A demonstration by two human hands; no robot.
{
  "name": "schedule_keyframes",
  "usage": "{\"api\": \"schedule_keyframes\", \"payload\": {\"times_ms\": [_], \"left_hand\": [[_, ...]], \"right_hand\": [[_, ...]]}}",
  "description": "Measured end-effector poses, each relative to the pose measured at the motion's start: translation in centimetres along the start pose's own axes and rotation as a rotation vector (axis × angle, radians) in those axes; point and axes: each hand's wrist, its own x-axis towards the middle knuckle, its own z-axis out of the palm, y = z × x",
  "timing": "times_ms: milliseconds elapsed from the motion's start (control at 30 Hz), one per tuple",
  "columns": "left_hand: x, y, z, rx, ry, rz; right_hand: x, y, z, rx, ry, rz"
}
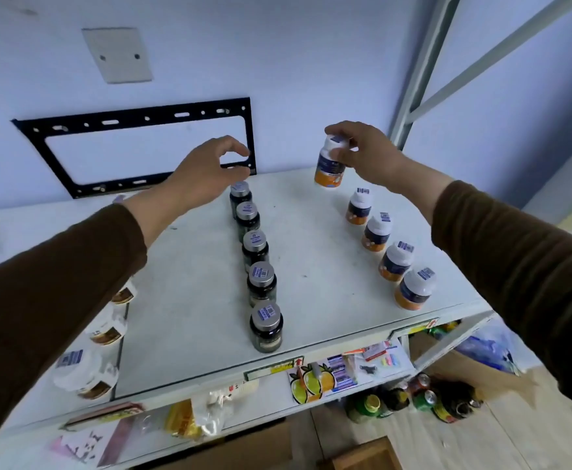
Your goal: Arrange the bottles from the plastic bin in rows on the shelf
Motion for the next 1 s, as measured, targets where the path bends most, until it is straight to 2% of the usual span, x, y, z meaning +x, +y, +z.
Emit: {"api": "schedule_keyframes", "payload": {"times_ms": [167,533,1000], "left_hand": [[1.3,0.8,2.9,-0.015,-0.056,-0.008],[3.3,1.3,7.4,0.008,-0.084,-0.095],[3.9,2.5,8.4,0.028,-0.079,-0.124]], "right_hand": [[2.0,3.6,0.1,-0.109,-0.019,0.065],[6.4,10.6,2.9,-0.235,-0.225,0.183],[6.6,12.3,2.9,-0.233,-0.259,0.203]]}}
